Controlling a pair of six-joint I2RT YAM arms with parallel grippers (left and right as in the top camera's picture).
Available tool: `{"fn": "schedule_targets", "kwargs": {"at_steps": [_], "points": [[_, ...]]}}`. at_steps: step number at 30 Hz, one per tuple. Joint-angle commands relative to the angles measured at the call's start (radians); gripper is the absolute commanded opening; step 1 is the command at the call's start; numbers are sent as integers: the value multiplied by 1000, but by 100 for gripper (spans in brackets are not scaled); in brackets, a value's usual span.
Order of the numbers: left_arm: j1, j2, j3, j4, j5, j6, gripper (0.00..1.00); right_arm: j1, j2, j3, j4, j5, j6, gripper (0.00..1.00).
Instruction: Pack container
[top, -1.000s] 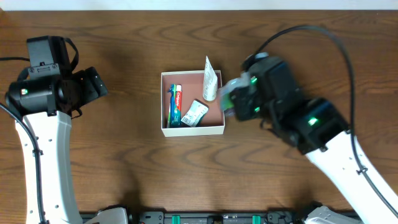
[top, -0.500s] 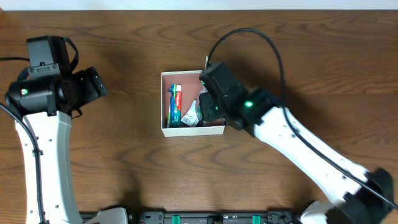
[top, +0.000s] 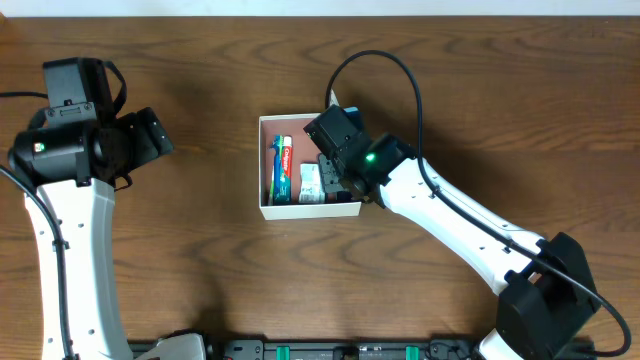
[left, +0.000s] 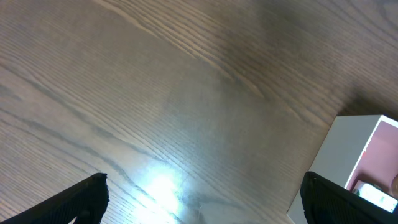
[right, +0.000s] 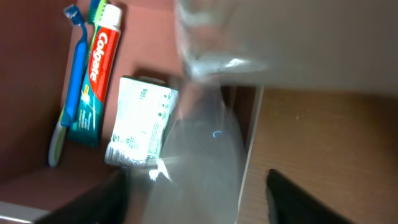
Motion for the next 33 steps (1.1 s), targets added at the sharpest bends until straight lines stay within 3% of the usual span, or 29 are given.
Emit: {"fn": "schedule_targets", "kwargs": {"at_steps": [1, 8, 18, 23, 28, 33], "points": [[5, -5, 5, 0, -15, 2, 98, 0, -42, 19, 17, 11, -46, 80], [5, -5, 5, 0, -15, 2, 98, -9, -249, 19, 5, 35, -167, 99], [5, -5, 5, 0, -15, 2, 98, -11, -529, 19, -25, 379, -232, 99], [5, -5, 5, 0, -15, 2, 98, -11, -636, 19, -144, 436, -306, 99], [5, -5, 5, 0, -15, 2, 98, -16, -735, 19, -197, 576, -305, 99], [5, -5, 5, 0, -15, 2, 98, -36, -835, 19, -261, 597, -301, 99]]}}
